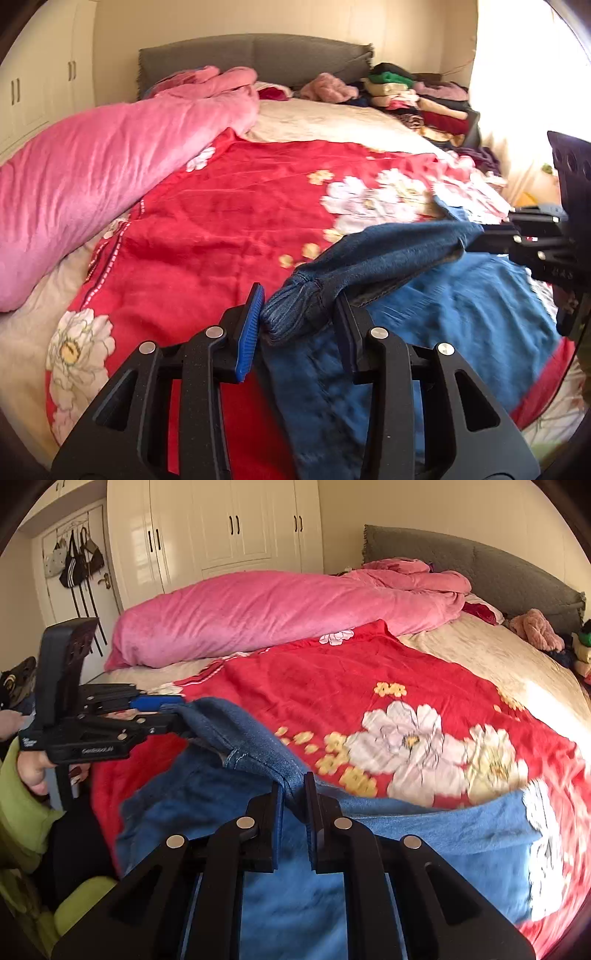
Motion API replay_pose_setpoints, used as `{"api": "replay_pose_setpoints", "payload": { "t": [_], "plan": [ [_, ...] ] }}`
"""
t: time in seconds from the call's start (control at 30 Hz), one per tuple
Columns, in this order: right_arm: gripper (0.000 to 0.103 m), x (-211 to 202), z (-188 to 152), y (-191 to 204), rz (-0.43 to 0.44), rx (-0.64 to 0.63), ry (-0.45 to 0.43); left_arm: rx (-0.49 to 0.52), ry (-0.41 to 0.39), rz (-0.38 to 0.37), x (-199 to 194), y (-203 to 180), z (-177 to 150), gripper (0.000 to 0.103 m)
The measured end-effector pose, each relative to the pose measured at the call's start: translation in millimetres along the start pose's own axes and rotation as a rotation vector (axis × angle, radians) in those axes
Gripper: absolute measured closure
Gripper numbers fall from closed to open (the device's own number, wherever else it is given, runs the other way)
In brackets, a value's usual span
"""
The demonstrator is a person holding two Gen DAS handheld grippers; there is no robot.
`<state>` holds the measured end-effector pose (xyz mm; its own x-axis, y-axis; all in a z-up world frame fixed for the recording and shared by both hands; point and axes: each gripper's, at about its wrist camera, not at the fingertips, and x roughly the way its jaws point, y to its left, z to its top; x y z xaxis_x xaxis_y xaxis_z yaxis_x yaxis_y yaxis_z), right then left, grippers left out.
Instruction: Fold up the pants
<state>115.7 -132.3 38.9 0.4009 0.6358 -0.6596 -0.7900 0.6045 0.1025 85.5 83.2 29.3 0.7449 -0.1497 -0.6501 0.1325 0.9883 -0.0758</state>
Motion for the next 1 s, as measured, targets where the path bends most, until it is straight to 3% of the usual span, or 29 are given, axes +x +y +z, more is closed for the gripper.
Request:
{"api": "replay_pose_setpoints", "payload": {
  "t": [0.27, 0.43, 0.53, 0.63, 0.73, 0.87, 1.0],
  "plan": [
    [0.093, -37.1, -59.3, 50.7, 0.061, 0.037, 0.046, 0.054, 0.033, -0.051, -32.7, -21.1, -34.6, 0.071],
    [0.093, -30.5, -86.5, 81.0, 0.093, 0.010, 0.118, 0.045, 0.123, -0.031, -30.9, -21.2, -64.3, 0.069],
    [0.093, -22.0, -98.8, 93.4, 0.088, -0.035, 0.162, -0.007, 0.168, -0.059, -31.0, -12.4, -78.6, 0.068],
    [0.093, -8.5, -108.1, 94.7, 0.091, -0.024, 0.216, -0.018, 0.207, -0.034, -29.3, -7.5, -89.1, 0.058],
    [0.093, -6.0, -112.2, 94.0, 0.095, -0.020, 0.225, -0.026, 0.196, -0.033, -43.4, -4.2, -91.8, 0.056],
    [0.093, -6.0, -115.7, 95.3, 0.110, -0.024, 0.230, -0.042, 0.111, -0.021, -76.1, -2.1, -79.0, 0.056],
    [0.093, -2.9, -117.9, 98.4, 0.128, -0.022, 0.244, -0.011, 0.080, -0.080, -66.4, -25.4, -57.1, 0.056]
  ]
}}
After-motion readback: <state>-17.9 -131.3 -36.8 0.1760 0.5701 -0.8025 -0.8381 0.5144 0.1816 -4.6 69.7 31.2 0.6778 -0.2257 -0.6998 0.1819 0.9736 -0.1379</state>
